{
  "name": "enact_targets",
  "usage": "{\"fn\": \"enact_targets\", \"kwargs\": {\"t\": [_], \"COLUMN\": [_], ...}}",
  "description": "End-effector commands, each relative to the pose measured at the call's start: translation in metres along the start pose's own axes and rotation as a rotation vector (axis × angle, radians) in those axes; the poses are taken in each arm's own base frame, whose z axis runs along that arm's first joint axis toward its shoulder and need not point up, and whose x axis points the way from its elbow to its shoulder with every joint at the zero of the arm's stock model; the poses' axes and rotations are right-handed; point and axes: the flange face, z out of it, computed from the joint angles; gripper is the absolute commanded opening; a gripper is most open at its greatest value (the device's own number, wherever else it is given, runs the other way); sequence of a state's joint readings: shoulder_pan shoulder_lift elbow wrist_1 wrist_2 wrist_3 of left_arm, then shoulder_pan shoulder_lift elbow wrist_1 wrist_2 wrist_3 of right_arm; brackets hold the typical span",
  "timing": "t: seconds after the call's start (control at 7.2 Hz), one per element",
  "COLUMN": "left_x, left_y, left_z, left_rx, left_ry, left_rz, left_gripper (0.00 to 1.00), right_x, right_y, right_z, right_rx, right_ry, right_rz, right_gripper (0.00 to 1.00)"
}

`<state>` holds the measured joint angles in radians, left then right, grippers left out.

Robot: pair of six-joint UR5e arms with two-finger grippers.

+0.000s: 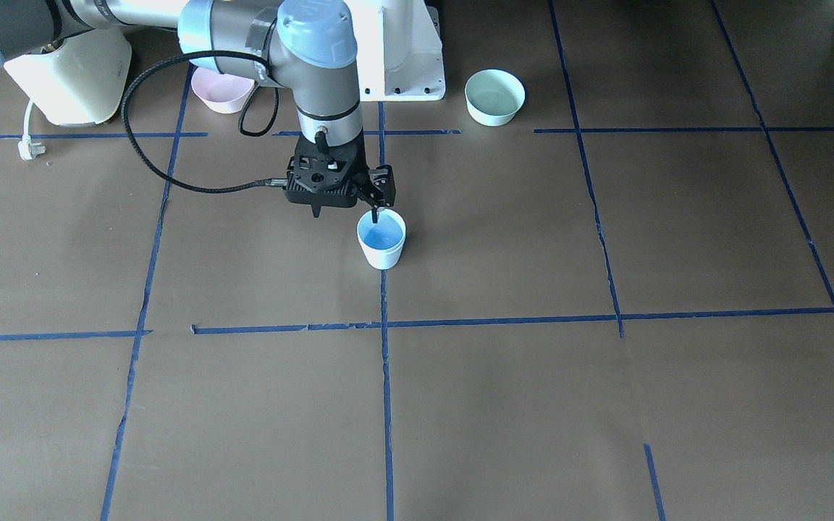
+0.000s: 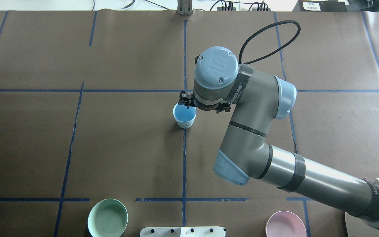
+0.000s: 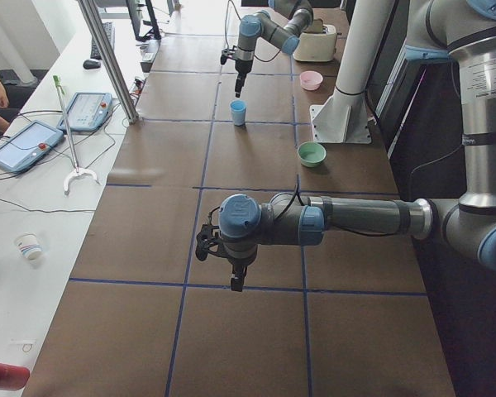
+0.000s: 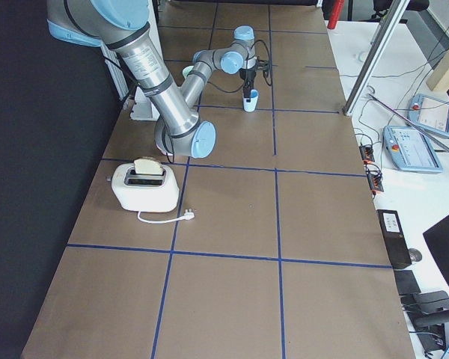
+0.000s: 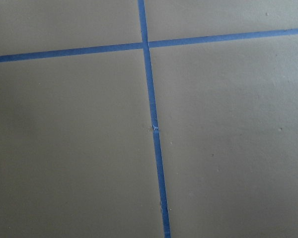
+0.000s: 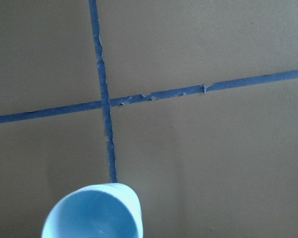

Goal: Stack blue cups with both arms

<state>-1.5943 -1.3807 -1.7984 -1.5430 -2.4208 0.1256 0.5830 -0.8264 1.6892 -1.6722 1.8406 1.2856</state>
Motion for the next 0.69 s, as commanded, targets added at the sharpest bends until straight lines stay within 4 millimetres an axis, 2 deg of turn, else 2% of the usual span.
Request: {"fn": "enact_targets", "kwargs": {"t": [0.0, 0.14, 0.28, 0.42, 0.56], "left_x": [0.004, 0.007, 0.007, 0.007, 0.009], "left_y": [-0.01, -0.012, -0.012, -0.012, -0.012], "left_z": [0.002, 0.005, 0.006, 0.007, 0.007], "left_rx": [-0.014, -0.022, -0.027, -0.027, -0.026], "left_ry": [-0.052, -0.059, -0.066, -0.066, -0.051], "left_rz": [0.014, 0.018, 0.009, 0.0, -0.002], "left_gripper": [1.0, 1.0, 1.0, 1.0, 1.0], "right_x": [0.086, 0.152, 0.239, 0.337, 0.435], "right_y": [-0.072, -0.102, -0.126, -0.139, -0.142], "right_z": [-0.01, -0.023, -0.037, -0.047, -0.055], "right_rx": [-0.076, -0.104, -0.138, -0.166, -0.177], "right_ry": [-0.004, -0.016, -0.036, -0.052, -0.051], "right_rz": [-0.119, -0.195, -0.266, -0.342, -0.416], "right_gripper": [0.99, 0.99, 0.99, 0.99, 0.99]}}
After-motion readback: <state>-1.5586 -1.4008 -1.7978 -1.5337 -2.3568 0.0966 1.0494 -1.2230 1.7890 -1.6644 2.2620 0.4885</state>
